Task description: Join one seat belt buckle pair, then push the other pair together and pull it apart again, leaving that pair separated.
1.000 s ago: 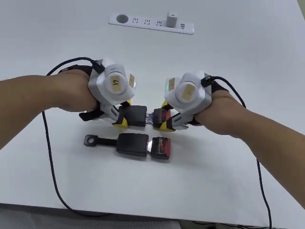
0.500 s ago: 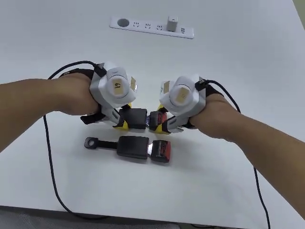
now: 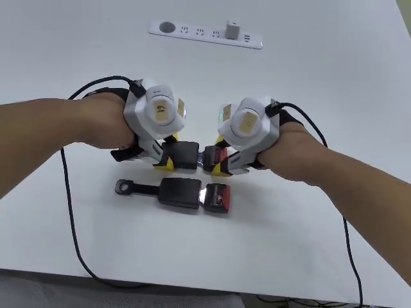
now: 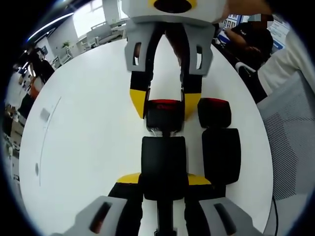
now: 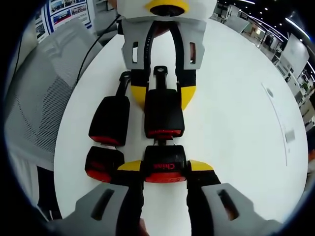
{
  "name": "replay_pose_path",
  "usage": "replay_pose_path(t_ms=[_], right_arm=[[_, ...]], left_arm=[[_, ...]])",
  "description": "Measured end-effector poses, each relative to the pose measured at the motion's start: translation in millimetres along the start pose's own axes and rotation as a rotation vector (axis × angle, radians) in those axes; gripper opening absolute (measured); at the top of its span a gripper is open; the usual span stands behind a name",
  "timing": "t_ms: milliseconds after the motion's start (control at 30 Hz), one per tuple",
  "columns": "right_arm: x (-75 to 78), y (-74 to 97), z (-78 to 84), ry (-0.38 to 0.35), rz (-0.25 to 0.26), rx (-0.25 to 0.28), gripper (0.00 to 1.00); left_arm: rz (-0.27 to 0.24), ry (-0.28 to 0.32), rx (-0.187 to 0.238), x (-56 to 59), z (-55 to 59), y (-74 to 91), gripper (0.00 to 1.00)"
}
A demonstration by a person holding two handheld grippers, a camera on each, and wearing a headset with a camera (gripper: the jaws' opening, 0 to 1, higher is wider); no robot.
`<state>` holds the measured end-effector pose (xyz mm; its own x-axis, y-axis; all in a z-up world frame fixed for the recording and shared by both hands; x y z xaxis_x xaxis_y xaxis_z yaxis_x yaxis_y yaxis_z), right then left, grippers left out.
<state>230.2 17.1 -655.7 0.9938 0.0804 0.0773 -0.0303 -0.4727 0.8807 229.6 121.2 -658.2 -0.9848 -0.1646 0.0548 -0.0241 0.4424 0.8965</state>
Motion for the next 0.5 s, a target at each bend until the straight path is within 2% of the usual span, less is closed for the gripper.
replay_pose_path(t_ms=[67,300,433,467,500], right_arm=[[-0.6,0.8,4.2,-0.006,0.0,-0.001,0.31],[-4.1,6.6,9.7,0.005,0.0,0.01,0.32],[-5.2,8.6,23.4,-0.015,0.007,-0.002,0.32],[-4.9,15.0,27.6,-0.009,0.011,-0.021,0.32],[-5.1,17.3,29.3,-0.013,0.011,-0.016,0.32]], left_arm=[[0.0,0.0,-0.002,-3.2,3.1,-2.1,0.32],[0.006,-0.001,0.004,-0.1,0.6,0.6,0.32],[0.006,0.003,0.006,-1.7,2.2,-0.7,0.32],[0.006,0.002,0.006,-2.1,2.4,-1.0,0.32],[0.006,0.002,0.005,-0.7,1.3,0.4,0.32]])
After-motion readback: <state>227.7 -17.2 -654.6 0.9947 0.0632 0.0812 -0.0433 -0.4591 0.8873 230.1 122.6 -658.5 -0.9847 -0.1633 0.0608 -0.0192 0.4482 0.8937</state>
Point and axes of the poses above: the centre of the closed fingertips' face, and the gripper's own axes: y roughly backward along the fingers, x roughly to its right, z roughly out of its underside, the point moved 4 cm from there along y, roughly backward along the fingers, and after that the axes turned 6 degrees about y, right-handed, at the moved point
